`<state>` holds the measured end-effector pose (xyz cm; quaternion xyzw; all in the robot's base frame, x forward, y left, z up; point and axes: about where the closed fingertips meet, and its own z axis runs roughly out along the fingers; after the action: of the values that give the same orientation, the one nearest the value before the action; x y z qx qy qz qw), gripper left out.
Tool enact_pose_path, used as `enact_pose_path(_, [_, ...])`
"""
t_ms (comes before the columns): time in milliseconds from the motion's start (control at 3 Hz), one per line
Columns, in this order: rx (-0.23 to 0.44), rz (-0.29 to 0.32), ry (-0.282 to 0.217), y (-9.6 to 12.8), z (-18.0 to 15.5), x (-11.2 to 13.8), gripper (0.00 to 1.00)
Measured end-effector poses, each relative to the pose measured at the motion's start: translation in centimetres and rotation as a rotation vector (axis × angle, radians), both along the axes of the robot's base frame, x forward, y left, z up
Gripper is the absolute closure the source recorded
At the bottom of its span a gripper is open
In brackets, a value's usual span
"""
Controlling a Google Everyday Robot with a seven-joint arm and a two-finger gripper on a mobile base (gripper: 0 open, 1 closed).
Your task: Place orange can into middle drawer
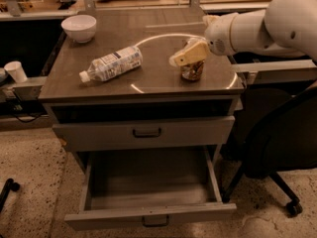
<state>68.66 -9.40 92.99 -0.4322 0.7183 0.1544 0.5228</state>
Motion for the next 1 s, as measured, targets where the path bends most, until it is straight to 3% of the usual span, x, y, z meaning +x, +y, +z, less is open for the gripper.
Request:
enact_pose_path(667, [0.048, -0.065, 0.001, -1.9, -0.5, 0.8, 0.00])
enact_pose_path(1000, [0.052, -0.071, 0.006, -2.2, -0.8, 0.8, 0.16])
